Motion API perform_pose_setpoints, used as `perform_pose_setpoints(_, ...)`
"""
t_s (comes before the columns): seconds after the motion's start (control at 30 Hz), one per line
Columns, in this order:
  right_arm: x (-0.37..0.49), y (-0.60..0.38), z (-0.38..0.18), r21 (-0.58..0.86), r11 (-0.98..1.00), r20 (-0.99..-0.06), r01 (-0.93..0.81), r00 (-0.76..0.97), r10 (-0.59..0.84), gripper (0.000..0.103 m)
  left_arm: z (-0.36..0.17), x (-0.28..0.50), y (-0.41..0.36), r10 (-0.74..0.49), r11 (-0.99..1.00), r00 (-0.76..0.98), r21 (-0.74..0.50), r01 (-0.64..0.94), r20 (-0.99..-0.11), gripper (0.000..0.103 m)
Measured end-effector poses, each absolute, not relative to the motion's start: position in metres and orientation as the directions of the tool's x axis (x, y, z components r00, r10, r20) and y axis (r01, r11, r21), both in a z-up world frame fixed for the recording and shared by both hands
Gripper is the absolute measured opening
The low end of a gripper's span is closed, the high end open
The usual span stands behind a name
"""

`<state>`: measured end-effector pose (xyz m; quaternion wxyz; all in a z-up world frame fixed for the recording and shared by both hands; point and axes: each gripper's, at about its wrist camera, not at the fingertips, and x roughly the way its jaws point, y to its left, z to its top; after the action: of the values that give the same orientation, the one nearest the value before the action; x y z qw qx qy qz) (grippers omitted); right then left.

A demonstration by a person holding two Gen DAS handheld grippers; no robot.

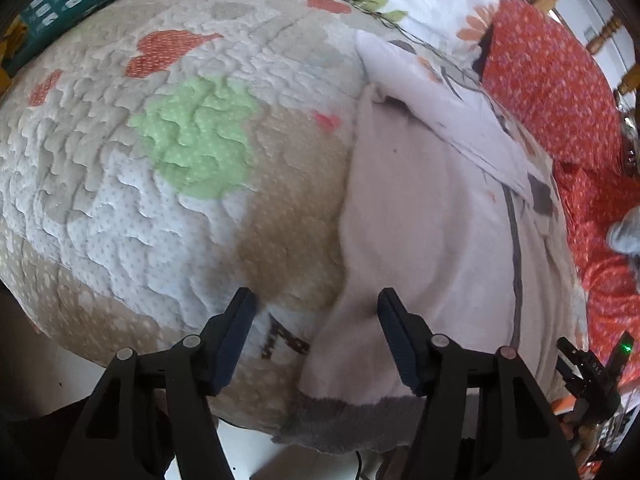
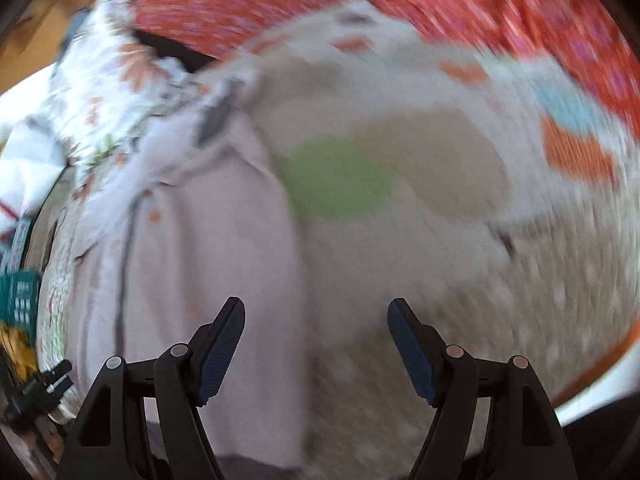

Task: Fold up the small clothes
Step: 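Grasp the grey hem with both tools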

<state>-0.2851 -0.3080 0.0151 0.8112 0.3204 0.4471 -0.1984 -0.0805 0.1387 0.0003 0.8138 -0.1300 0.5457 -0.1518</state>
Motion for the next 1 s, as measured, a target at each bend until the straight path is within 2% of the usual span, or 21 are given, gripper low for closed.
perform_pose_setpoints(0.07, -0.292, -0.301, 0.018, 0.349, 0.725, -0.841, 0.594, 0.539, -0.038, 0.079, -0.004, -0.085, 0.132, -0.398, 0.917, 0.340, -0.382, 0.114, -0.852, 0.062)
perform_pose_setpoints(0.17, -0.295, -0.286, 0.011, 0.409, 0.737, -0.826, 0.538, 0.561, 0.048, 0.080, -0.006, -0.095, 0.128, -0.405, 0.914, 0.332, -0.382, 0.135, -0.852, 0.062)
perform_pose_setpoints(0.23, -0.300, -0.276, 0.011, 0.435, 0.748, -0.811, 0.501, 0.579, 0.083, 0.080, -0.009, -0.101, 0.126, -0.456, 0.890, 0.298, -0.430, 0.153, -0.839, 0.048)
perform_pose_setpoints(0.27, -0.303, -0.272, 0.010, 0.453, 0.745, -0.802, 0.490, 0.588, 0.101, 0.081, -0.013, -0.103, 0.126, -0.482, 0.876, 0.273, -0.458, 0.149, -0.833, 0.037)
perform_pose_setpoints(0.37, -0.307, -0.266, 0.007, 0.547, 0.718, -0.759, 0.430, 0.617, 0.209, 0.081, -0.019, -0.112, 0.128, -0.493, 0.870, 0.262, -0.474, 0.134, -0.830, 0.030)
perform_pose_setpoints(0.47, -0.306, -0.255, -0.001, 0.628, 0.681, -0.721, 0.377, 0.612, 0.326, 0.080, -0.024, -0.118, 0.132, -0.523, 0.852, 0.238, -0.511, 0.114, -0.819, 0.030)
perform_pose_setpoints(0.7, -0.308, -0.221, -0.010, 0.597, 0.728, -0.750, 0.336, 0.556, 0.359, 0.080, -0.041, -0.136, 0.120, -0.508, 0.861, 0.167, -0.495, 0.117, -0.845, 0.033)
perform_pose_setpoints(0.77, -0.306, -0.213, -0.013, 0.580, 0.744, -0.764, 0.331, 0.538, 0.356, 0.072, -0.040, -0.140, 0.116, -0.495, 0.869, 0.175, -0.479, 0.126, -0.851, 0.033)
perform_pose_setpoints(0.8, -0.311, -0.212, -0.014, 0.571, 0.752, -0.771, 0.330, 0.531, 0.352, 0.067, -0.039, -0.142, 0.116, -0.489, 0.872, 0.180, -0.473, 0.127, -0.853, 0.024)
perform_pose_setpoints(0.87, -0.308, -0.205, -0.016, 0.520, 0.786, -0.806, 0.335, 0.498, 0.320, 0.038, -0.036, -0.144, 0.114, -0.490, 0.871, 0.185, -0.473, 0.130, -0.852, 0.009)
perform_pose_setpoints(0.93, -0.307, -0.201, -0.016, 0.516, 0.794, -0.812, 0.322, 0.478, 0.334, 0.011, -0.030, -0.148, 0.124, -0.504, 0.864, 0.203, -0.489, 0.121, -0.839, 0.008)
perform_pose_setpoints(1.0, -0.309, -0.202, -0.009, 0.533, 0.789, -0.796, 0.305, 0.495, 0.347, 0.011, -0.016, -0.150, 0.132, -0.532, 0.847, 0.229, -0.518, 0.120, -0.815, 0.008)
